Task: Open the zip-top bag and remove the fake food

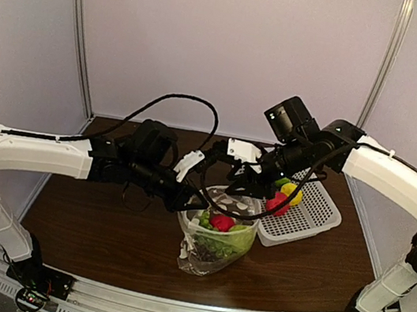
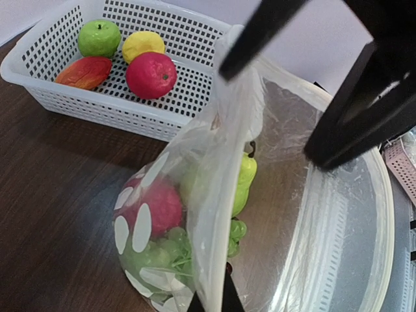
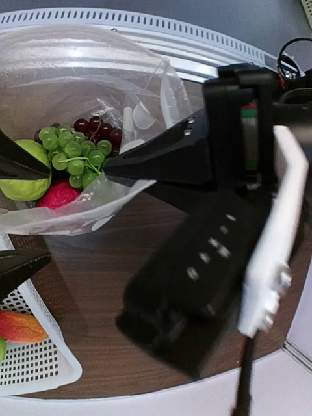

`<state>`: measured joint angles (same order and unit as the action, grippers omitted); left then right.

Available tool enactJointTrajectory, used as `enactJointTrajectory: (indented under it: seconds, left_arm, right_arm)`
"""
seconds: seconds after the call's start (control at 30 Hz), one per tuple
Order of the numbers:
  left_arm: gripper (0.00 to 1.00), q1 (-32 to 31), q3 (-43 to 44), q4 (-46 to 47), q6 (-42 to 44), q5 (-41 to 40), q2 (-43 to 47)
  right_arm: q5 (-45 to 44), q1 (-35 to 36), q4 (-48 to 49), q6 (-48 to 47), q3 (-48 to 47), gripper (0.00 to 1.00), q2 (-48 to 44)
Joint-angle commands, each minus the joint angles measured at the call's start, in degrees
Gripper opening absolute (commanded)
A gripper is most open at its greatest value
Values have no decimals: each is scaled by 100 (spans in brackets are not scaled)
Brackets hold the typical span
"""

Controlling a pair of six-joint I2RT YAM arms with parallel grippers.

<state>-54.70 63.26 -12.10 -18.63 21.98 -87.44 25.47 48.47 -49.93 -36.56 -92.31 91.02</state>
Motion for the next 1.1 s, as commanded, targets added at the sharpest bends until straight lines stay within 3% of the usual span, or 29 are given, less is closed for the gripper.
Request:
enactJointTrajectory:
  seconds: [0.0, 0.23, 0.33, 0.63, 0.77, 0.87, 1.07]
  left_arm:
    - [0, 31, -5, 203, -26, 86, 65]
    - [0, 34, -130, 338, -230, 8, -34]
    - [0, 30, -199, 429, -307, 29, -102]
    - [0, 32, -211, 484, -332, 74, -162]
    - [0, 29, -183, 622, -430, 156, -168]
    - [0, 38, -187, 617, -448, 133, -177]
    - [0, 47, -230, 557, -446, 116, -145]
  right_arm:
    - [-608, 270, -172, -421, 644, 35, 74]
    - [-1124, 602, 394, -465, 1330, 33, 137]
    - [-1365, 712, 648, -350, 1471, 45, 120]
    - [-1283, 788, 75, 14, 290, 55, -225]
    - [-994, 949, -30, 103, 332, 49, -216]
    - [-1081, 1080, 29, -19, 645, 39, -154]
    - [-1327, 1103, 284, -234, 1107, 29, -83]
